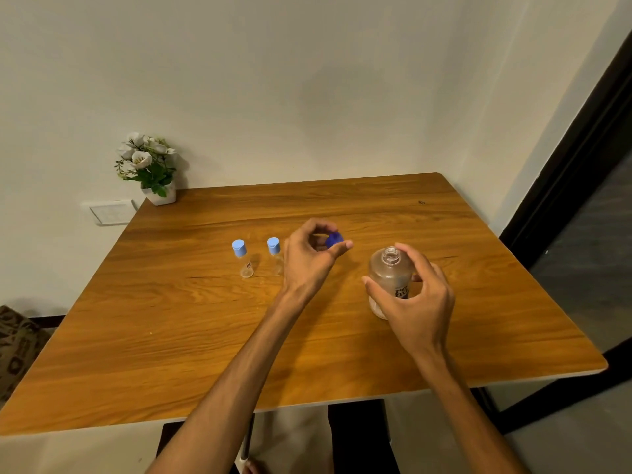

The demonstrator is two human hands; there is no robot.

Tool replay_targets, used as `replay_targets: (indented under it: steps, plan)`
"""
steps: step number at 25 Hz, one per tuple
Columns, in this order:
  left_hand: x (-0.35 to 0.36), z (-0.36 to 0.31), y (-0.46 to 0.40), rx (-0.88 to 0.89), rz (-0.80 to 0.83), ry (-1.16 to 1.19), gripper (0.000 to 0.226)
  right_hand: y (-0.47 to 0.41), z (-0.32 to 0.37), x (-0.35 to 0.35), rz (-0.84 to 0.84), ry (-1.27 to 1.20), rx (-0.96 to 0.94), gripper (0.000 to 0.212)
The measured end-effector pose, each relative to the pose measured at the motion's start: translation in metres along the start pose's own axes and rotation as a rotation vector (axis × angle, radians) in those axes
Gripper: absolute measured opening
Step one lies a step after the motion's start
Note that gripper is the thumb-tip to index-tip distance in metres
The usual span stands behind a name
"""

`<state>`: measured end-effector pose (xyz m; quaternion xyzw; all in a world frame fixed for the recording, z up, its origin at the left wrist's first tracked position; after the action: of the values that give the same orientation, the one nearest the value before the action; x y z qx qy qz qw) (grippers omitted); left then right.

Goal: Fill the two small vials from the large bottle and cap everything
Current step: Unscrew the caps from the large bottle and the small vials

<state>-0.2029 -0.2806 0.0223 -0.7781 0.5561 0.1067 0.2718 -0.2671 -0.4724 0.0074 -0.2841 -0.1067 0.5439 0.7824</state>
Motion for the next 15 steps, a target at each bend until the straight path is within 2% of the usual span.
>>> replay_targets:
  steps: [6, 15]
  plan:
    - [0.035, 0.044, -0.009, -0.1, 0.049, -0.155, 0.034, -0.03, -0.015, 0.008, 0.045, -0.065, 0.085, 0.074]
    - [0.048, 0.055, -0.006, -0.066, 0.122, -0.233, 0.029, -0.039, -0.038, 0.02, 0.071, 0.005, 0.154, 0.082]
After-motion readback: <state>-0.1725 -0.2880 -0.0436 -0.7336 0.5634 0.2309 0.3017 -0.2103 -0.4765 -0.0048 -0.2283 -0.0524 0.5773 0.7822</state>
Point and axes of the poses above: each hand's wrist, its own y-axis away from the middle knuckle, its own x-axis out of the palm, z = x × y, the point moved 2 cm from there along -y, towards the middle knuckle, and after that the axes turned 15 degrees about -y, right-handed, at the moved point
